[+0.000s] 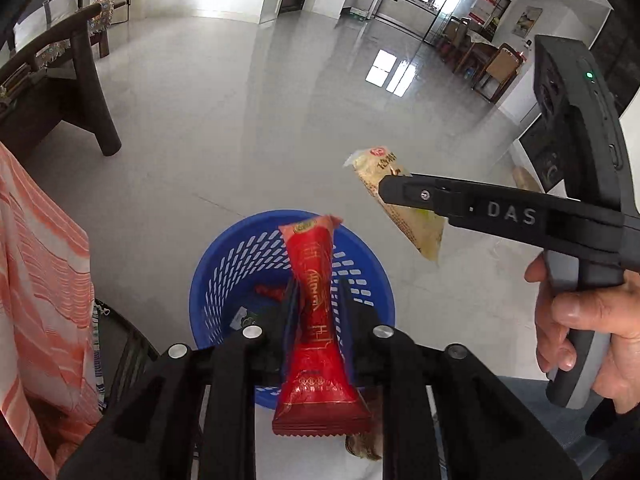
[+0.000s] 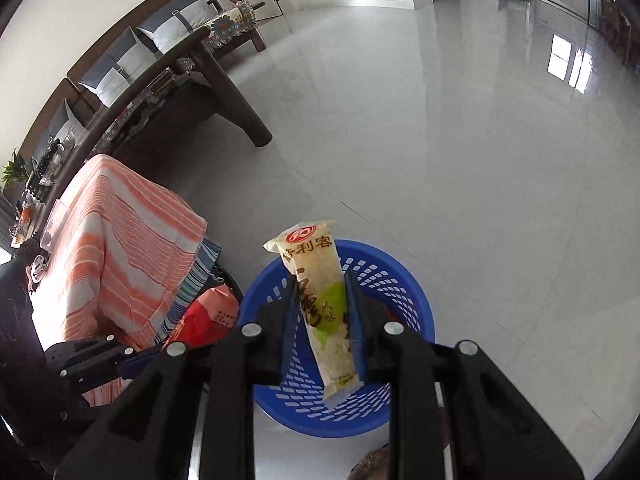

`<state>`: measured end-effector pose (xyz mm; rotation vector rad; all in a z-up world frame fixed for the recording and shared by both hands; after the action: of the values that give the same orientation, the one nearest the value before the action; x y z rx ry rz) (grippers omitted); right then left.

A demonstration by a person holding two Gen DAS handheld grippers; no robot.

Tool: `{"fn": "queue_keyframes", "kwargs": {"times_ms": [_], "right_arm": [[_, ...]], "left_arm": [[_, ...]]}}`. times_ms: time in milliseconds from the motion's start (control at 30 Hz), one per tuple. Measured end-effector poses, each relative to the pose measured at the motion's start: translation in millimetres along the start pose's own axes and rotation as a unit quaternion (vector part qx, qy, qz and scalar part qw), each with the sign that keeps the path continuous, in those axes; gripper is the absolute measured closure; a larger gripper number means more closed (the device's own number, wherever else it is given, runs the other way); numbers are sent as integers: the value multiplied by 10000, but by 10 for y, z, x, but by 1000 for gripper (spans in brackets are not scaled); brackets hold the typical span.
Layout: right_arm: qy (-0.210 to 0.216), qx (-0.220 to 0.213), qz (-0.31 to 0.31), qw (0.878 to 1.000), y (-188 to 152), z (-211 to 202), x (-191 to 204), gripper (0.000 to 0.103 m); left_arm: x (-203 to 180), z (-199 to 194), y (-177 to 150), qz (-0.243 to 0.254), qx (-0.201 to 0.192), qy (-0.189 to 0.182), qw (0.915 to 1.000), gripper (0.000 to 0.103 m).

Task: Collect trash
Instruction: 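Carry both items over the blue wastebasket and open both grippers, then move both tools back over the table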

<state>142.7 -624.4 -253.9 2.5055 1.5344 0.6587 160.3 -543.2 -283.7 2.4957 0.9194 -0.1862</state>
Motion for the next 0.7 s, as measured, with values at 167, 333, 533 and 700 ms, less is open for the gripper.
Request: {"fn": "queue_keyframes", "kwargs": {"times_ms": [167,333,533,700], "right_arm": [[-190,-170,102,9996,73,-40,-92,43],[-320,-535,161,9979,156,-248,-130,36],[-583,-940,-167,9937,174,-460,199,15],[-557,-1263,-831,9869,14,-544,903,10]], "left_arm": [[108,60,88,-260,-64,48,9996,38],[64,-442,73,-136,-483,137,9986,19],[309,-1368,-347,-3,-1027,692,9923,7],[1090,-1868,-1107,-439,-887,1611,9820,7]]}}
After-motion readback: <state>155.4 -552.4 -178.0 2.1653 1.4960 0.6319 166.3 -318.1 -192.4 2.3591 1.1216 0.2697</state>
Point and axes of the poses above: each gripper's, at about its wrist camera, not at the fingertips, and z roughly the way its jaws point, x to its left, y to its top, the point moved 10 cm from there along z, roughly the way its jaws point, and after that the axes turned 7 degrees about x, right-handed, at the moved point
